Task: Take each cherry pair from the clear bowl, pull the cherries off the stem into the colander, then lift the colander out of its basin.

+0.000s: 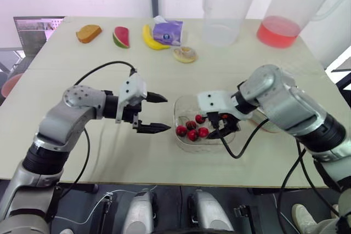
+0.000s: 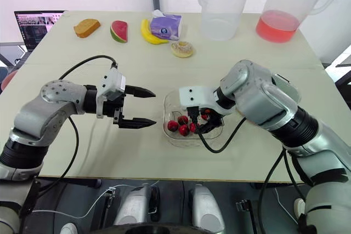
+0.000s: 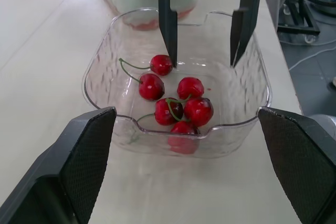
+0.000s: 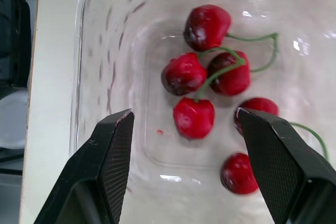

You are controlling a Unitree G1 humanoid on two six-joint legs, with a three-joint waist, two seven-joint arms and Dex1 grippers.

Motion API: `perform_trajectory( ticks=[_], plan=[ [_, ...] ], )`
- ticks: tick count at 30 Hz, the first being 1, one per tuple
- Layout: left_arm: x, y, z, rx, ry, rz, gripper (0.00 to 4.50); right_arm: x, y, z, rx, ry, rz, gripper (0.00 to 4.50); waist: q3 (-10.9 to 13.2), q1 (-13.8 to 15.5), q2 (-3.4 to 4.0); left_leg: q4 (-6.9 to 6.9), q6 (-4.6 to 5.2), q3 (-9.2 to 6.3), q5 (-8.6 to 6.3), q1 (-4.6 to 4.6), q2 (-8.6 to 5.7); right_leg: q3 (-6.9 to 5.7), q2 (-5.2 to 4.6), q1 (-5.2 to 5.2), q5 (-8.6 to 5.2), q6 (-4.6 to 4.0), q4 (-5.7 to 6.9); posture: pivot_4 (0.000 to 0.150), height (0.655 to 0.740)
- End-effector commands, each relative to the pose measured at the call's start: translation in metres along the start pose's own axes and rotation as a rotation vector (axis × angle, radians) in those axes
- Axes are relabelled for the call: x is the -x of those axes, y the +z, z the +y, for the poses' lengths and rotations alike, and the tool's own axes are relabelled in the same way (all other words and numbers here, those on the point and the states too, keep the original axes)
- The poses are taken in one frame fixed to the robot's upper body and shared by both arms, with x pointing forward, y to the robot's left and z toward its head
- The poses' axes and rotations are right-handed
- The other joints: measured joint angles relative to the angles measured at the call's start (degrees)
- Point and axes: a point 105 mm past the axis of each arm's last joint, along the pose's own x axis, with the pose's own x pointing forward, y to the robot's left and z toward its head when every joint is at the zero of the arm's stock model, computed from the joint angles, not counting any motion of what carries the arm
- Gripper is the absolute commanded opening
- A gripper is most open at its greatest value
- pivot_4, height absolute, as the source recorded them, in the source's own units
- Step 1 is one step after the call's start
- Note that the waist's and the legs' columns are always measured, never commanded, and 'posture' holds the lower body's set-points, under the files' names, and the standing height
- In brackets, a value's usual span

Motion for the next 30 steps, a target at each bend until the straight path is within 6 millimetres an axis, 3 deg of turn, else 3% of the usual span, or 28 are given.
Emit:
perform_trajectory(
  ticks=[1,13,17,20,23,30],
  plan=[
    [0.001,0.012,0.001,-0.055,0.007,-0.023,4.5,-0.004,-0.001,-0.006,0.04,-0.039,0.044,3.33,0.0,-0.01,0.0,0.0,0.0,0.0,0.0,0.0,0.0,0.0,0.0,-0.01,0.0,0.0,0.0,0.15,0.74],
    [0.003,0.015,0.001,-0.07,0.024,-0.037,4.5,-0.025,-0.007,-0.009,0.02,-0.008,0.066,3.33,0.0,0.0,0.0,0.0,0.0,0.0,0.0,-0.01,0.0,0.0,0.0,-0.01,0.0,0.0,0.0,0.15,0.74],
    [0.004,0.016,0.001,-0.07,0.031,-0.037,4.5,-0.03,-0.013,-0.011,0.009,-0.007,0.082,2.04,0.0,0.0,0.0,0.0,0.0,0.0,0.0,-0.01,0.0,0.0,0.0,-0.02,0.0,0.0,0.0,0.15,0.74],
    [0.004,0.016,0.001,-0.068,0.033,-0.037,4.5,-0.029,-0.013,-0.011,0.003,-0.008,0.075,0.7,0.0,0.02,0.0,0.0,0.0,0.0,0.0,-0.01,0.0,-0.01,0.0,-0.01,0.0,0.0,0.0,0.15,0.74],
    [0.004,0.016,0.002,-0.066,0.037,-0.037,4.5,-0.023,-0.012,-0.012,-0.01,-0.019,0.063,0.61,0.0,0.01,0.0,0.0,0.0,0.0,0.0,-0.01,0.0,-0.01,0.0,-0.01,0.0,0.0,0.0,0.15,0.74],
    [0.007,0.02,0.008,-0.066,0.052,-0.044,4.5,0.025,-0.008,-0.012,-0.069,-0.119,-0.009,0.61,0.01,0.13,0.01,0.0,0.0,0.0,0.0,-0.03,-0.01,-0.02,-0.03,-0.02,0.0,0.0,0.0,0.15,0.74]
  ],
)
